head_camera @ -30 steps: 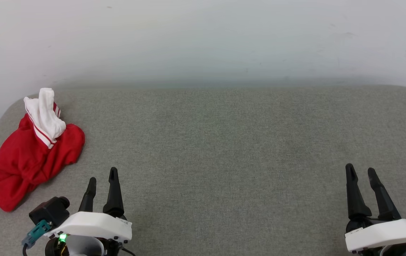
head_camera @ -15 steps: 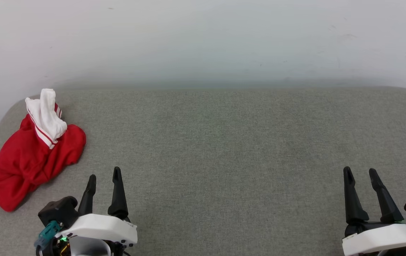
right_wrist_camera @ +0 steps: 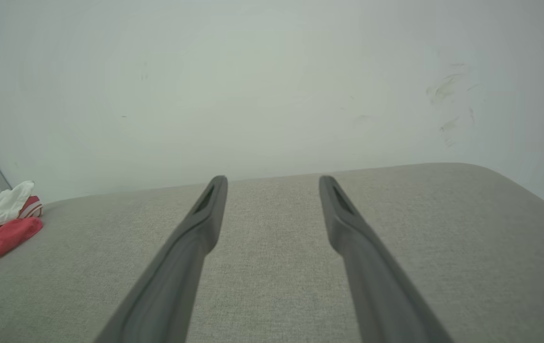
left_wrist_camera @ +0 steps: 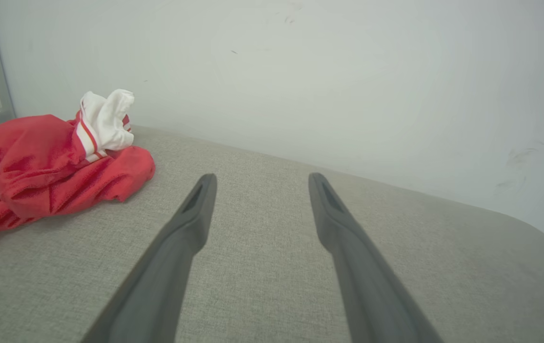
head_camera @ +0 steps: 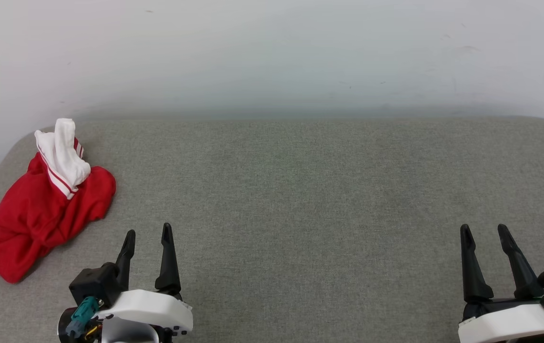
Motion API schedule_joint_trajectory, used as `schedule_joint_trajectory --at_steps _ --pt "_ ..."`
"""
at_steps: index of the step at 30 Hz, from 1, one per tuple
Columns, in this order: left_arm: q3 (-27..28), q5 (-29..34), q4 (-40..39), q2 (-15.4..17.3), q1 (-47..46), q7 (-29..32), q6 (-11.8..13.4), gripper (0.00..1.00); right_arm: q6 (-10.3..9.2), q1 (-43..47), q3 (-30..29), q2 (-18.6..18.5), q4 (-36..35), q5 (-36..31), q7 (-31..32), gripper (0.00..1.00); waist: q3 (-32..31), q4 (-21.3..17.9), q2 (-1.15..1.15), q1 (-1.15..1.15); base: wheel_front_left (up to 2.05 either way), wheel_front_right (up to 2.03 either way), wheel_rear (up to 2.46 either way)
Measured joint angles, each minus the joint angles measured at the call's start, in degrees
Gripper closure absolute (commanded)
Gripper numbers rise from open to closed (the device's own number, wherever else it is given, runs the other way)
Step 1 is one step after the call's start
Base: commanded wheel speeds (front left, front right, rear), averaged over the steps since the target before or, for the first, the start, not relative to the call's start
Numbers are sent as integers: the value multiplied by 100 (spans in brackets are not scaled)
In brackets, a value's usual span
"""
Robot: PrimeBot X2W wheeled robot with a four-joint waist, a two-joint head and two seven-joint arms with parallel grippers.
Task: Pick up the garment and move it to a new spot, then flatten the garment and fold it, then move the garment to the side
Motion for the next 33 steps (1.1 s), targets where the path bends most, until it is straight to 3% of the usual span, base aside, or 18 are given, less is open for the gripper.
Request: schedule_joint_trajectory --at_steps 33 --pt "-165 1246 -15 4 117 -335 16 0 0 132 -23 0 -212 -1037 -347 0 -12 23 0 -1 0 0 0"
